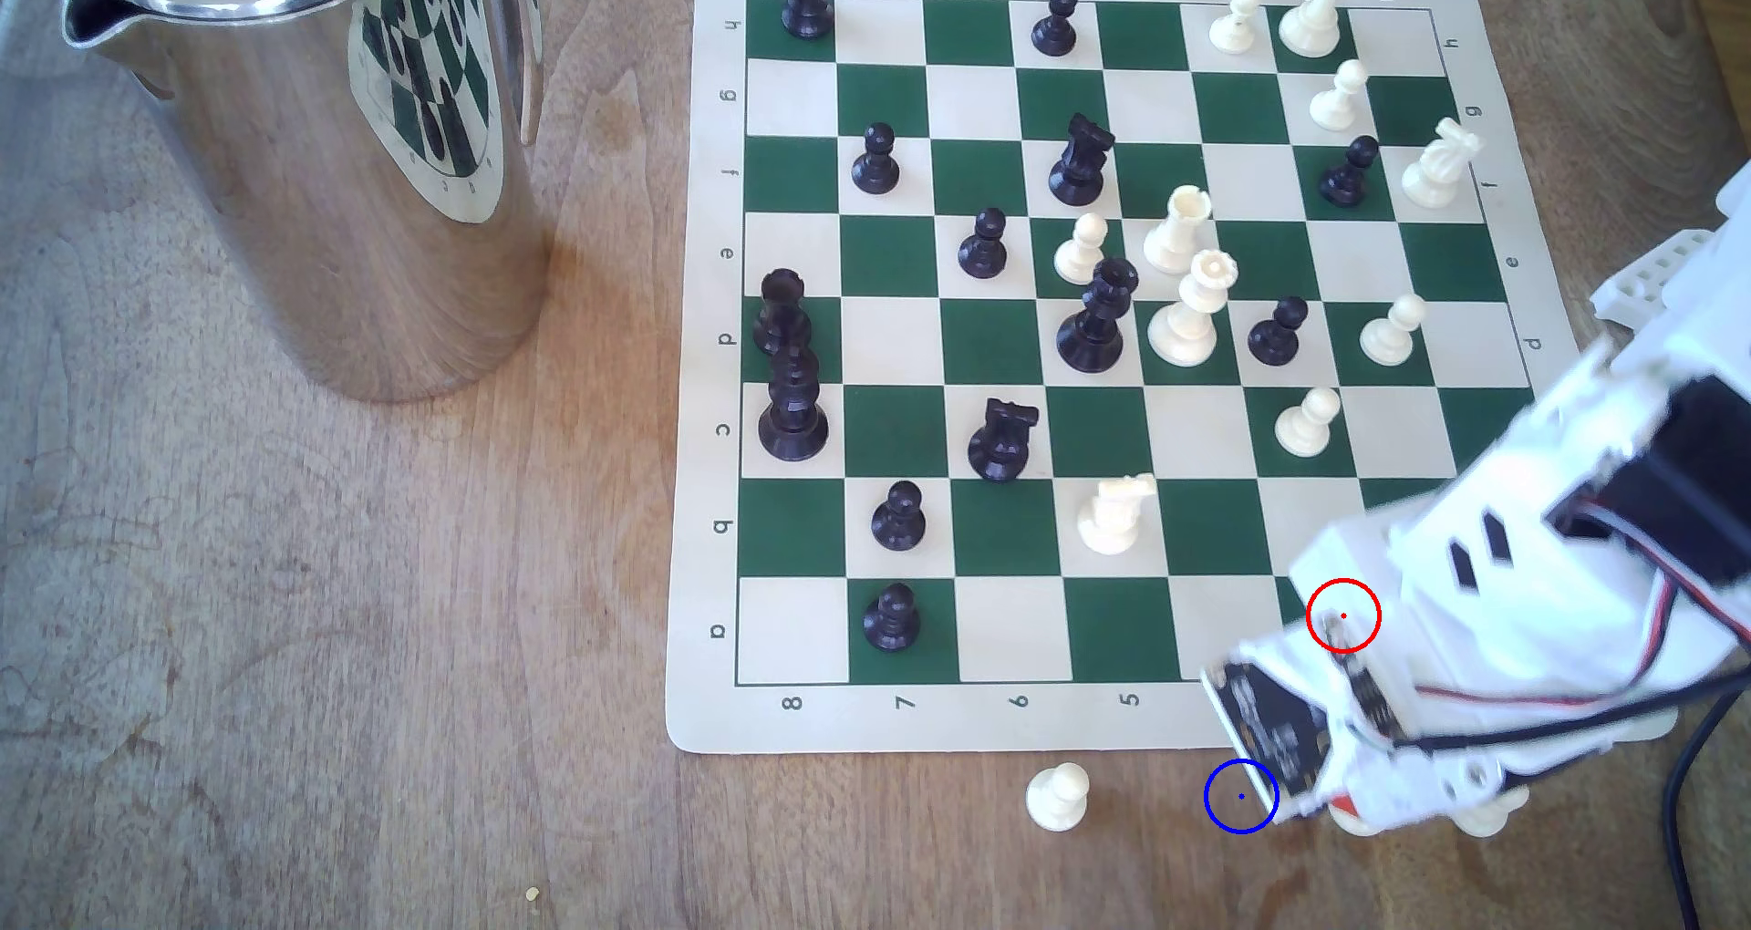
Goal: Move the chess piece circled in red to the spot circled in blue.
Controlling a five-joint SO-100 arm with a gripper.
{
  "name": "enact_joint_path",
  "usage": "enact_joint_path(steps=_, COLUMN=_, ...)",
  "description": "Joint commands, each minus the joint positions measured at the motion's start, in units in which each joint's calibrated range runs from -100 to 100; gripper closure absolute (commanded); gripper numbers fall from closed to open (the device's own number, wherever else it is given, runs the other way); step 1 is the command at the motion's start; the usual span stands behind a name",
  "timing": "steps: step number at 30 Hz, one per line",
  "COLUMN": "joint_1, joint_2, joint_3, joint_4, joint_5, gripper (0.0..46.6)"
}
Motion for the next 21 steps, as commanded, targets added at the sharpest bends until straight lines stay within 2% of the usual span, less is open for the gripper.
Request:
enact_joint_path(steps=1, joint_1=-0.02, joint_2=0.86, joint_3=-5.68, joint_4=-2.31, joint_5=-0.24, gripper=46.4)
enact_joint_path(steps=21, joint_1=0.99, joint_2=5.44, joint_3=-4.68, joint_4=-4.61, joint_5=0.39, gripper=46.4)
